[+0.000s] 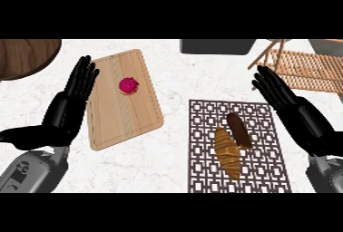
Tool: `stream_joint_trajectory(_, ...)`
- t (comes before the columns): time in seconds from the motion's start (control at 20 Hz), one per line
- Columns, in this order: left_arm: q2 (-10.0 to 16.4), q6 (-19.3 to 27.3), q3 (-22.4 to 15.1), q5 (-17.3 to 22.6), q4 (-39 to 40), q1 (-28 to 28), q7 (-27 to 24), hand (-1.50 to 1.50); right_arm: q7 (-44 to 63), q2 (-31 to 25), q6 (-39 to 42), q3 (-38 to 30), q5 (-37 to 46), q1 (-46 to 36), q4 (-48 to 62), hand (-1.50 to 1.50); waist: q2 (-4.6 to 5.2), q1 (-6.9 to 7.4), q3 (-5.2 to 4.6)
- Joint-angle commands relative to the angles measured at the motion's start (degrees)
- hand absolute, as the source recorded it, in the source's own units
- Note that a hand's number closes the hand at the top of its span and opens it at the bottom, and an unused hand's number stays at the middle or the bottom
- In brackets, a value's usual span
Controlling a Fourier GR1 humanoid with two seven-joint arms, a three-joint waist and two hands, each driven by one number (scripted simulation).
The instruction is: Pick the sweet potato from the placemat and place it in the tiered shelf
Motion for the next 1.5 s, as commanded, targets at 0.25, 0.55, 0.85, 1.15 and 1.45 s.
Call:
stream_joint_trajectory(0.25, 2.99, 7.08, 4.35, -1.95, 2.51, 3.83, 7.20, 0.00, 2.83, 0.16, 9.26, 12.56, 11.28, -12.28, 11.92, 1.50, -0.48, 4.31, 1.22)
stream_joint_trajectory(0.55, 1.46, 9.86, 3.54, -3.35, -2.10, 8.37, 11.80, 0.00, -1.77, 5.27, 10.53, 2.37, 5.88, -17.09, 25.22, -1.50, -1.02, 0.64, 1.20)
stream_joint_trajectory(0.85, 1.08, 8.80, 4.36, -3.04, -2.02, 10.56, 10.91, 0.00, 5.58, -4.80, 24.87, 7.07, 8.38, -22.95, 19.70, -1.50, -1.36, 0.01, 1.08)
stream_joint_trajectory(1.15, -1.24, 10.96, 2.28, -5.39, -1.78, 10.17, 11.19, 0.00, 13.99, -7.90, 31.18, 16.51, 17.17, -29.46, 11.68, -1.50, -1.47, -0.24, 1.01)
stream_joint_trajectory(1.45, 0.03, 11.20, 2.93, -5.68, -3.53, 8.90, 14.16, 0.00, 22.14, -8.49, 31.46, 26.26, 33.74, -35.16, 5.57, -1.50, -1.42, -0.02, 1.07)
